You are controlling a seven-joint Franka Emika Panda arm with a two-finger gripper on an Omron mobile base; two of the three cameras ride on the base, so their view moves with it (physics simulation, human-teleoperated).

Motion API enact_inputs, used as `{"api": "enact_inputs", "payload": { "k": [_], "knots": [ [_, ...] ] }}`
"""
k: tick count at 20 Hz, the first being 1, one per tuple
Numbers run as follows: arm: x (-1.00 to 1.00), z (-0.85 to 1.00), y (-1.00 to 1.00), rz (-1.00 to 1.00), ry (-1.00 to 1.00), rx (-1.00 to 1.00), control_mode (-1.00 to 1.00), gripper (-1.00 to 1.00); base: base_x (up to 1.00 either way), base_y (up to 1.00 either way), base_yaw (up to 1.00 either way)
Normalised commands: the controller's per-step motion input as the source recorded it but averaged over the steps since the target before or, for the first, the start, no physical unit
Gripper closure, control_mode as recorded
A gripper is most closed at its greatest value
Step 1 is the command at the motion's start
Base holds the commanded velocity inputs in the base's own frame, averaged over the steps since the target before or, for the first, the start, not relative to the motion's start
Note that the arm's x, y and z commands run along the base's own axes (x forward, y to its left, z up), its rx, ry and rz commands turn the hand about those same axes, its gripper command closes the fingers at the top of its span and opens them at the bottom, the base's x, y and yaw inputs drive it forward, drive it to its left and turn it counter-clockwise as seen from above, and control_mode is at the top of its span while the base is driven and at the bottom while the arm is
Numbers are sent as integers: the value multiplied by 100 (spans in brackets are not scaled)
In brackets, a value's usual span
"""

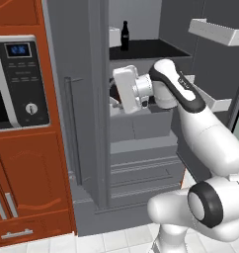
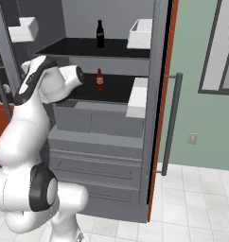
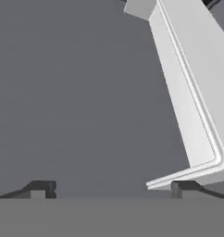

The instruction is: Open the fridge, grab two sodas, and place both sodas inside the bowl with ice on the dining counter.

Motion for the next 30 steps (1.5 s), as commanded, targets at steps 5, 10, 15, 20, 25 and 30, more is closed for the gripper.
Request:
{"api": "enact_inputs", "payload": {
  "k": [5,10,15,20,25,30],
  "knots": [
    [-37,0,84,7,0,0,-100,-100,0,0,0],
    [-33,0,83,5,0,0,-100,-100,0,0,0],
    [-29,0,86,3,0,0,-100,-100,0,0,0],
    [-29,0,70,0,-3,0,-100,-100,0,0,0],
    [-50,1,15,0,-11,0,-100,-100,0,0,0],
    [-62,7,-21,0,-20,-7,-100,-100,0,0,0]
  ]
}}
